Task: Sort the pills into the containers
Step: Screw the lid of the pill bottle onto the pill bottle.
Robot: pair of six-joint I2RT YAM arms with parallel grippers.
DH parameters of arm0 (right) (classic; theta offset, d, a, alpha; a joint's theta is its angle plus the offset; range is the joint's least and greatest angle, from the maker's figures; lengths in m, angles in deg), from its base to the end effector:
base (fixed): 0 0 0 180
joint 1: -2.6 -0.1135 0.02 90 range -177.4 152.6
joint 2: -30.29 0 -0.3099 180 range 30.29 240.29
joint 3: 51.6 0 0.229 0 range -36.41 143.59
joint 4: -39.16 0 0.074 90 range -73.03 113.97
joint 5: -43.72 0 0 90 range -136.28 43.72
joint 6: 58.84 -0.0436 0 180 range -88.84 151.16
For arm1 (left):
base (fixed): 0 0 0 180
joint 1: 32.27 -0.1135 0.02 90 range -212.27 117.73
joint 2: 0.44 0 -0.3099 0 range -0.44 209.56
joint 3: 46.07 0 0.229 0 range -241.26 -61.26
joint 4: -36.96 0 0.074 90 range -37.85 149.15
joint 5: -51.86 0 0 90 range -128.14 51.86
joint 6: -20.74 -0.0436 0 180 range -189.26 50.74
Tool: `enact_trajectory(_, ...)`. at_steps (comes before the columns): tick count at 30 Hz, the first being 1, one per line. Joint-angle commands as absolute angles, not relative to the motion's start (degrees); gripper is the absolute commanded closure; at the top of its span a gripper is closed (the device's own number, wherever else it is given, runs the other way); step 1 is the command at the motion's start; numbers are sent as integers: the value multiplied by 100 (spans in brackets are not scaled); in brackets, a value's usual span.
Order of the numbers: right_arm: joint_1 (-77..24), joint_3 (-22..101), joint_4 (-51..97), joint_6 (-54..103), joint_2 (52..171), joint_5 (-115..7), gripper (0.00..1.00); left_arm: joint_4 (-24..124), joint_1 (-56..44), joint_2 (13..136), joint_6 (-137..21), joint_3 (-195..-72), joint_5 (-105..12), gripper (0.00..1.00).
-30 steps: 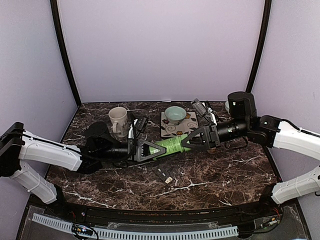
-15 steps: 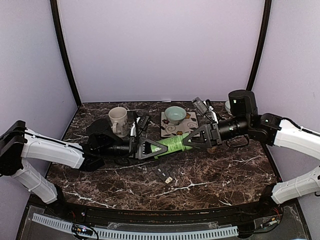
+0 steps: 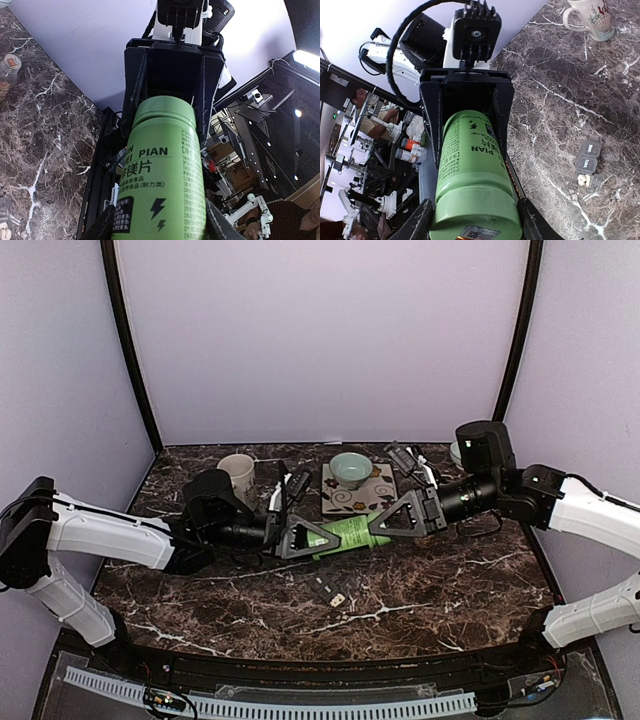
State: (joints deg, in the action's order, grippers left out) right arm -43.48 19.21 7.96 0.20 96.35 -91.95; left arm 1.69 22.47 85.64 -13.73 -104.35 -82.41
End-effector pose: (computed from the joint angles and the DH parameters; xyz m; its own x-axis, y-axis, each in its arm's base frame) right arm 0.1274 0.1772 0.3692 -0.7524 -0.2631 -0.6039 -0.6536 0.1851 0.7338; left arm 0.1516 -0.2672 0.3296 -0.7690 0.0650 -0.6360 0.6189 -0.1734 -0.7661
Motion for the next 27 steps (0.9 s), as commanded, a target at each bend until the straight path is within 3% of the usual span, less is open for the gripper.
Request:
enact_trajectory(1,-4533,2057,1430,-553,9970,-9156,64,211,2515,8462,-1988,-10967,-7765,100)
enact_trajectory(15,-4546,1471,2740,-2228,9812,-8870,65,-776,2693,8582,-2045,-10897,-7083,100)
enact_trajectory(27,-4544,1780,2431,-1424,9695,-9206,64,-1738,2696,8813,-1001,-10779,-7644,100)
